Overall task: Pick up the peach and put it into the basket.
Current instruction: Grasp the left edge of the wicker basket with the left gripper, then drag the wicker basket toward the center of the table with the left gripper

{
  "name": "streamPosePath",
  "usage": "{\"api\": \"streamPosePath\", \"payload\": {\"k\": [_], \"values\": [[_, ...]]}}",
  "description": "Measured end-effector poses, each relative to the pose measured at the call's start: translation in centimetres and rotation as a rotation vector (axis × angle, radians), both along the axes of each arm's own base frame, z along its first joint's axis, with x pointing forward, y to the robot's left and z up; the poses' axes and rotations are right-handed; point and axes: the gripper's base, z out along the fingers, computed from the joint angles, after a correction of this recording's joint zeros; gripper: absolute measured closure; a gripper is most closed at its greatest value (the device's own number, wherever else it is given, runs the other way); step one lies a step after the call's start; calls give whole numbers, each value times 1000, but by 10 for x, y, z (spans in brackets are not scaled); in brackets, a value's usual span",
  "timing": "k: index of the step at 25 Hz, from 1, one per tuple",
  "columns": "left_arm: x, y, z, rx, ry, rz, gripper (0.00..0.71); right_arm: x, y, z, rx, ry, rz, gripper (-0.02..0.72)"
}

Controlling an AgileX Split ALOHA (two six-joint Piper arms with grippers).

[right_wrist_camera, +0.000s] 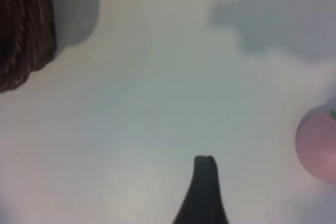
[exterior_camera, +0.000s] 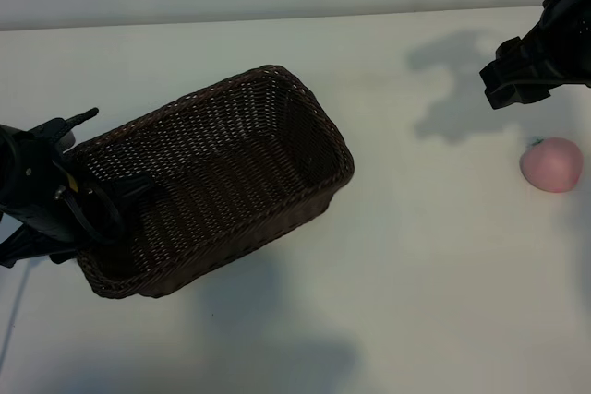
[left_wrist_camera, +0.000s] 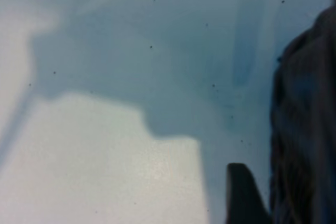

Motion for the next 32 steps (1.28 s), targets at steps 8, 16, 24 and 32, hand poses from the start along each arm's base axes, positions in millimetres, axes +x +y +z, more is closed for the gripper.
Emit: {"api": "streamPosePath", "payload": {"k": [8,16,24,32], "values": [[0,0,0,-2,-2,2,363,0,0,0,0,2,0,110],[2,-4,3,-47,-36,-15,365,0,0,0,1,5,0,110],[3,-14,13,-163,-87,-38,365,0,0,0,1,5,0,110],[6,-24,16,-271,-138,-55,370,0,0,0,1,5,0,110]]}}
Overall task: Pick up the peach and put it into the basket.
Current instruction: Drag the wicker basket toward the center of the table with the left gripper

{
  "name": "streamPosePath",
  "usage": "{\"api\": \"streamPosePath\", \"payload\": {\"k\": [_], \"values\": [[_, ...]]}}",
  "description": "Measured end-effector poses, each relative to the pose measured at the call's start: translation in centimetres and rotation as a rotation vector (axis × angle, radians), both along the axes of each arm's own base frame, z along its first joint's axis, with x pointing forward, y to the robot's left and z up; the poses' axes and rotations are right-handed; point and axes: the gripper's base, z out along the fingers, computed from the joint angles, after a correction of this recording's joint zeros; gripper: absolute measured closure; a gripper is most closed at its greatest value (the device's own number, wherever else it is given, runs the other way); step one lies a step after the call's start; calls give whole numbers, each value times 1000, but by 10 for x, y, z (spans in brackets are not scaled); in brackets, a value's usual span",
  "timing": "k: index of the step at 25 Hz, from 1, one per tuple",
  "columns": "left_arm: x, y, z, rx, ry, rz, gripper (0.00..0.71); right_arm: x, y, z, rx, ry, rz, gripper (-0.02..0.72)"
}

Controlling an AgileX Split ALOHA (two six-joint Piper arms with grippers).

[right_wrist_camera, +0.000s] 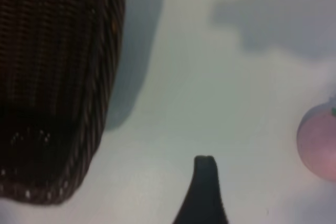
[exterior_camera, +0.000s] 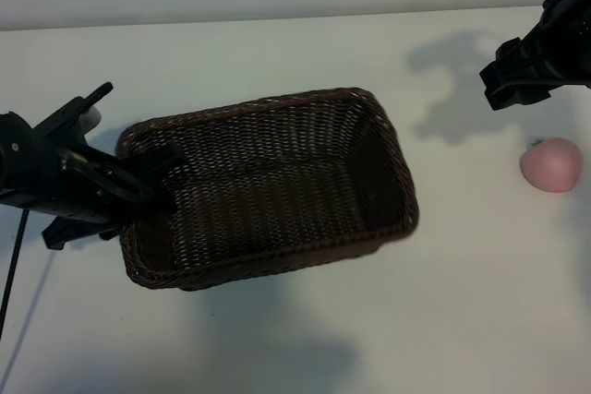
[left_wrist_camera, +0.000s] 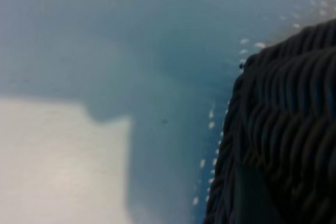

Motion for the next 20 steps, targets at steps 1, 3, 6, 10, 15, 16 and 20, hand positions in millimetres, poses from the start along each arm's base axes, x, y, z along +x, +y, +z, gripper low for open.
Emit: {"api": "streamPosePath", "payload": {"k": [1,3,6,10,15,16,20], "values": [[1,-1,1,-9,-11,-4,371,0,0,0,0,0,0,110],[0,-2,5,-20,-38,-32,441,0,0,0,0,0,0,110],[-1,-1,12,-48,-66,-29,442,0,0,0,0,0,0,110],[1,12,23,-85,-110,25,443,0,0,0,-1,5,1,110],[1,22,35,-136,-164,6,457,-1,0,0,0,6,1,110],[1,22,36,-155,-170,2,461,-1,0,0,0,6,1,110],[6,18,45,-185,-222,-52,464,-1,0,0,0,7,1,110]]}}
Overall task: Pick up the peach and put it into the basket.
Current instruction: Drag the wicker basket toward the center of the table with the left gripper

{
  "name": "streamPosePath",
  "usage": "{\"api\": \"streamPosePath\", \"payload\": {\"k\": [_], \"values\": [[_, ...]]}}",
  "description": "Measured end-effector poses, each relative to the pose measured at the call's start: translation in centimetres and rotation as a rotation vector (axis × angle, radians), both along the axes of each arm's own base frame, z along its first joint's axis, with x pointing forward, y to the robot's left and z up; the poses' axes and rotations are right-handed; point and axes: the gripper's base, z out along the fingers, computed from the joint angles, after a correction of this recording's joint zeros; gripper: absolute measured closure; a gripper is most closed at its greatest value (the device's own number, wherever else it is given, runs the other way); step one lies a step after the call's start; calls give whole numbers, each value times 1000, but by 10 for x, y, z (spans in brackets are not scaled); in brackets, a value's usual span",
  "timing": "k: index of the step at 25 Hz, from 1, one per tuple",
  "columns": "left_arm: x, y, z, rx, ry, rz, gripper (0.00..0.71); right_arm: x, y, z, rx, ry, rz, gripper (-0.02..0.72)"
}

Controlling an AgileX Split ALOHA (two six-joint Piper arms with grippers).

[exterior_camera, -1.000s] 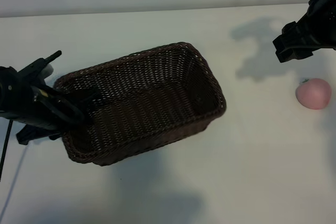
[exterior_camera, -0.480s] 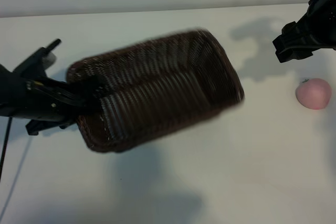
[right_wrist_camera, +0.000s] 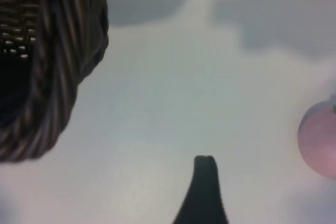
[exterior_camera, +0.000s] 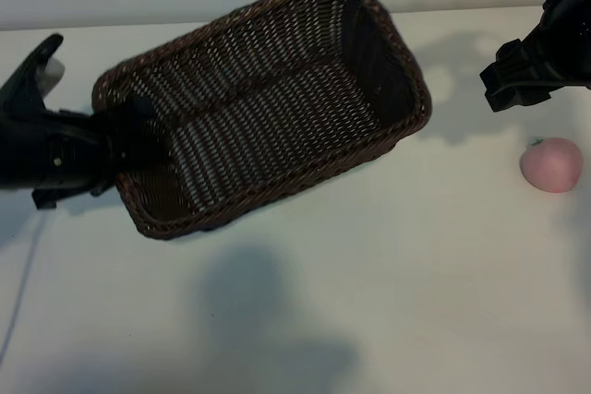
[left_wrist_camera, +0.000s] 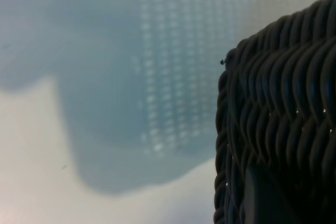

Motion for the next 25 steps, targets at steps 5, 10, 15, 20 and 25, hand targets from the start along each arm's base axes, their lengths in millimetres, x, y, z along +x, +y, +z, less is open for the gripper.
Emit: {"api": "streamPosePath", "payload": {"k": [5,10,15,20,25], "values": [[22,-5,13,11,-27,-81,464,0,0,0,0,0,0,110],[48,-6,9,88,40,-175,464,0,0,0,0,5,1,110],[73,-6,7,144,82,-241,464,-1,0,0,0,8,1,110],[98,-16,14,175,59,-303,464,-1,0,0,0,8,1,110],[117,-43,10,198,63,-396,464,-1,0,0,0,9,1,110]]}}
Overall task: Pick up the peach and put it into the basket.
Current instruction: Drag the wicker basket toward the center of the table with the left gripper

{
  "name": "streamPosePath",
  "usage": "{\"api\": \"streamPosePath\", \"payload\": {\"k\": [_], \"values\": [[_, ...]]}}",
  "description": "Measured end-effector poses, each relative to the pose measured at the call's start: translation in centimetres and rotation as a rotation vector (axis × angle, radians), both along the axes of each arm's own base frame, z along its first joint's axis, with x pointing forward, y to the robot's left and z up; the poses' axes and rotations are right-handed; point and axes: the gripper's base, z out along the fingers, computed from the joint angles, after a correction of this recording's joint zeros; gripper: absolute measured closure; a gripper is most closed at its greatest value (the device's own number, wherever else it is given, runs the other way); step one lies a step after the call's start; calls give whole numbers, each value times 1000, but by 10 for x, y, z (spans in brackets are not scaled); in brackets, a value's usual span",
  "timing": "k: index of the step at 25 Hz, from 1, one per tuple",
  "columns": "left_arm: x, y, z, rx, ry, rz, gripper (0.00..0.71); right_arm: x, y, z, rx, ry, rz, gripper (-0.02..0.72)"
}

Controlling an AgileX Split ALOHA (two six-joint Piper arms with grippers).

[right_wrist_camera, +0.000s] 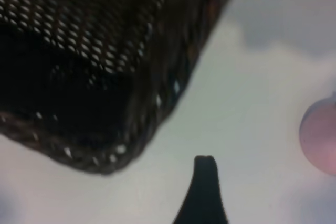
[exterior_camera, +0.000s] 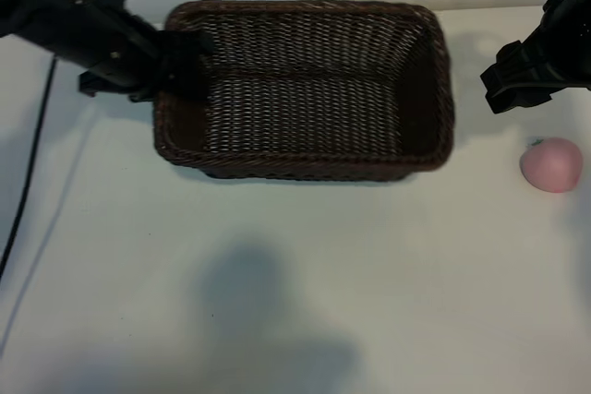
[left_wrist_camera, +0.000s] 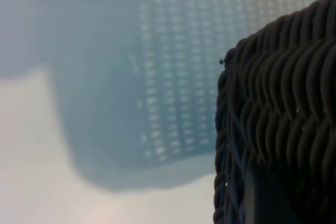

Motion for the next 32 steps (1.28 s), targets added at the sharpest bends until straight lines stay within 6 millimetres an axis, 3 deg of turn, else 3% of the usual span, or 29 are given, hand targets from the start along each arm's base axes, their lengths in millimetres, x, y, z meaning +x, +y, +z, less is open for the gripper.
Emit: {"api": "streamPosePath", "payload": {"k": [10,18,32], "values": [[15,-25,-27,-1,52,-10,464,0,0,0,1,2,0,110],[19,-28,-53,1,109,9,464,0,0,0,1,4,0,110],[23,-29,-74,0,146,35,506,-1,0,0,-1,6,1,110]]}}
